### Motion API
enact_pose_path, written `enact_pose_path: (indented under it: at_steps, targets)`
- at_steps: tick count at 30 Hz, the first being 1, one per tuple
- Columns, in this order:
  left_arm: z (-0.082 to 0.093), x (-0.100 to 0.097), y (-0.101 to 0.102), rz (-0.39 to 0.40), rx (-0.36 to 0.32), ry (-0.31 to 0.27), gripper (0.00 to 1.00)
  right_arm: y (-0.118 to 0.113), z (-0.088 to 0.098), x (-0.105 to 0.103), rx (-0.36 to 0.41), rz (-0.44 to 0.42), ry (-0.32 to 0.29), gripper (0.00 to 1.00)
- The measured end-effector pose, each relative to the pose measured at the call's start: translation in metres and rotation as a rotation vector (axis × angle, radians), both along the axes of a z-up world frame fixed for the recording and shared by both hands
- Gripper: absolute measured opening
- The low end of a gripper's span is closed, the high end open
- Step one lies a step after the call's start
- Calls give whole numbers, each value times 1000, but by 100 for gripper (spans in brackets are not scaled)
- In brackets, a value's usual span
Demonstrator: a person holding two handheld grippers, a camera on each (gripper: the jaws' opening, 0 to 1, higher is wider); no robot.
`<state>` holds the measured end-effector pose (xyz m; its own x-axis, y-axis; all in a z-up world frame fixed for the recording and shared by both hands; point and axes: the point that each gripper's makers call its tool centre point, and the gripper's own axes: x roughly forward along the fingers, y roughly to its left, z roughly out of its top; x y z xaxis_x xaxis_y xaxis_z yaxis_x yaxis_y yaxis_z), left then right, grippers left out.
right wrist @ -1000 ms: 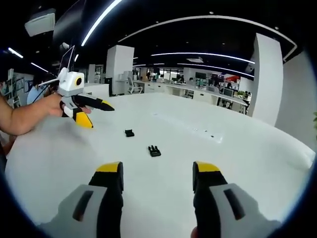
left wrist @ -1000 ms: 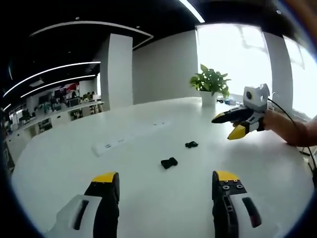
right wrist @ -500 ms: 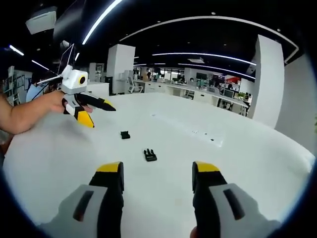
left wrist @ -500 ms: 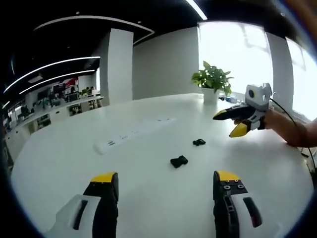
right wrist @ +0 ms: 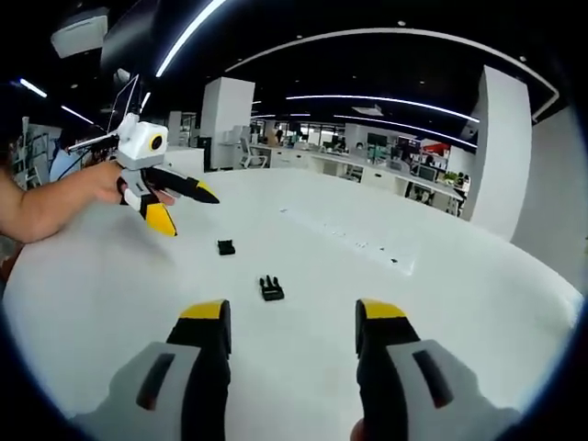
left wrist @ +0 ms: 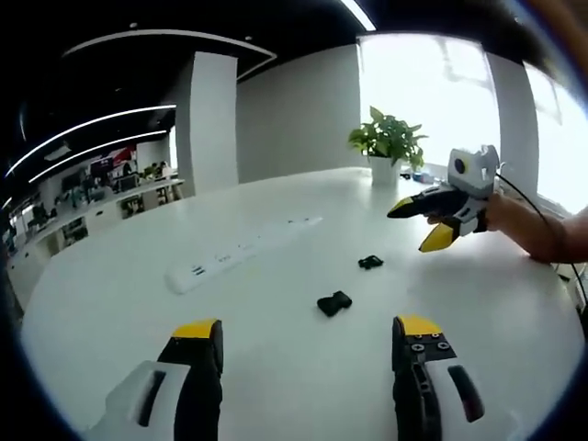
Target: Snap the two parts of the plastic buckle together until the buckle closes and remains connected.
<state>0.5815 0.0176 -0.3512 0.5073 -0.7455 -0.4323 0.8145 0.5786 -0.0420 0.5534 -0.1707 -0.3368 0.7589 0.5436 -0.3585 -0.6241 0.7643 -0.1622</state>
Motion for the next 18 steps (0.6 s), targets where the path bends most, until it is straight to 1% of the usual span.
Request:
enact_pose_path:
  at_steps: [8,10,12,18]
  targets:
    - [2,8,-4,-5,-14,2,74,1,-1,8,-1,3,2,56]
    - [1,10,-3,-9,-18,3,71,0,-2,11,3,-4,7,57]
    - [1,11,-3,-11,-23,10,70,0,-5,14,4,-1,17,57]
    - [3,15,-7,-21,-22,-9,70,4,-8,17,-1,5,20,57]
